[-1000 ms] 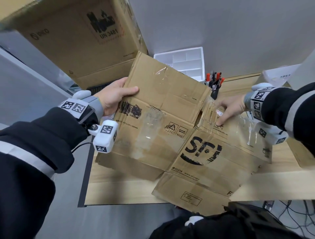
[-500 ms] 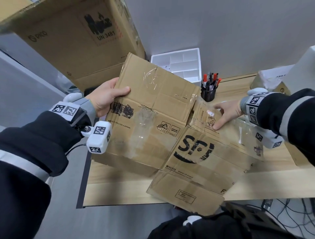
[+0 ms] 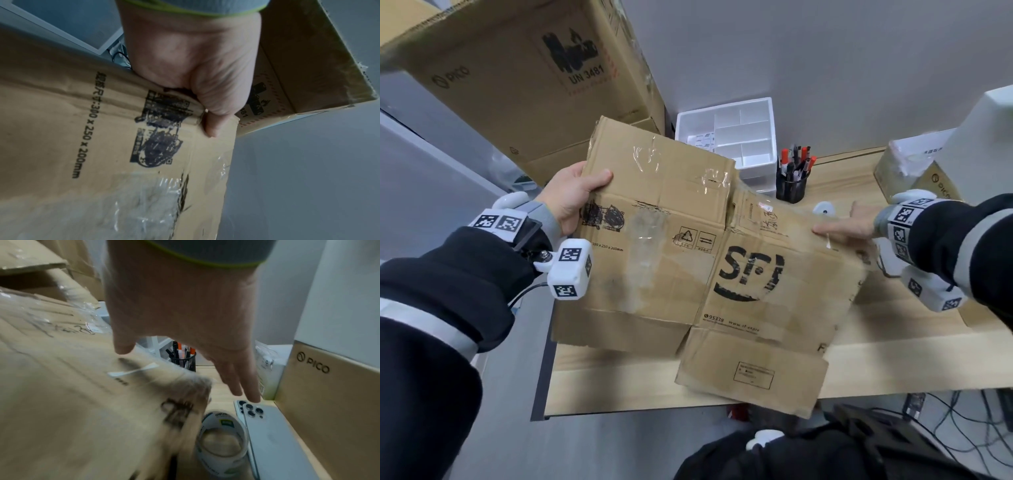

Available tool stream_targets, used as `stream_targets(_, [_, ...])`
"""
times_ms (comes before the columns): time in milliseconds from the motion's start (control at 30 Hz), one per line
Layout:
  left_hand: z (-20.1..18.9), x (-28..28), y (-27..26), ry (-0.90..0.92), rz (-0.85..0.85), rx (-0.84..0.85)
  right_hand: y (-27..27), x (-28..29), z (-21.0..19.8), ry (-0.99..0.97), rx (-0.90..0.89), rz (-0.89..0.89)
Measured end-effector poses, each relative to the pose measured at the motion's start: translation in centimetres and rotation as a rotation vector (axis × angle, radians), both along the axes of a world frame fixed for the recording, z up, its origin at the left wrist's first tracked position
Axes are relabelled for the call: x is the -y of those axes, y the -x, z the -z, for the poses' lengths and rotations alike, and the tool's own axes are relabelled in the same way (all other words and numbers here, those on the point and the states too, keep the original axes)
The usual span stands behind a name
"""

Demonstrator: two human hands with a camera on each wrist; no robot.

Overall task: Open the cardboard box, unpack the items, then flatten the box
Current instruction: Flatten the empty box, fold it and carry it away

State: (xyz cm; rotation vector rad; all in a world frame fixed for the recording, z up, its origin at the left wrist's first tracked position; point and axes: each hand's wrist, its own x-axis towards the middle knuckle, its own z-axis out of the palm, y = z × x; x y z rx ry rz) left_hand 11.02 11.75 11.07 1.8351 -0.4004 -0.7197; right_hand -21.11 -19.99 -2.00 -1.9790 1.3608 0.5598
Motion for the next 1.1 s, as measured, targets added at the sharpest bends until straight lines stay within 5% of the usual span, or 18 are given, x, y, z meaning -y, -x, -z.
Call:
stream_targets(233, [0.6, 0.0, -1.0, -0.014, -0.052, -0.024, 0.8, -1.7, -0.7, -0.346, 0.034, 0.158])
stream_targets(500, [0.4, 0.4, -1.7, -0.063, -0.073, -0.021, 3.0, 0.2, 3.3, -0.339, 0.268, 0.382])
stream_targets(733, [-0.7, 0.2, -2.0, -0.101, -0.093, 0.006, 3.2, 0.8, 1.6, -0.550, 0.335, 0.431])
stream_targets(1100, [-2.8, 0.4, -0.7, -0.201, 0.006, -0.016, 2.4, 0.3, -1.0, -0.569, 0.372, 0.428])
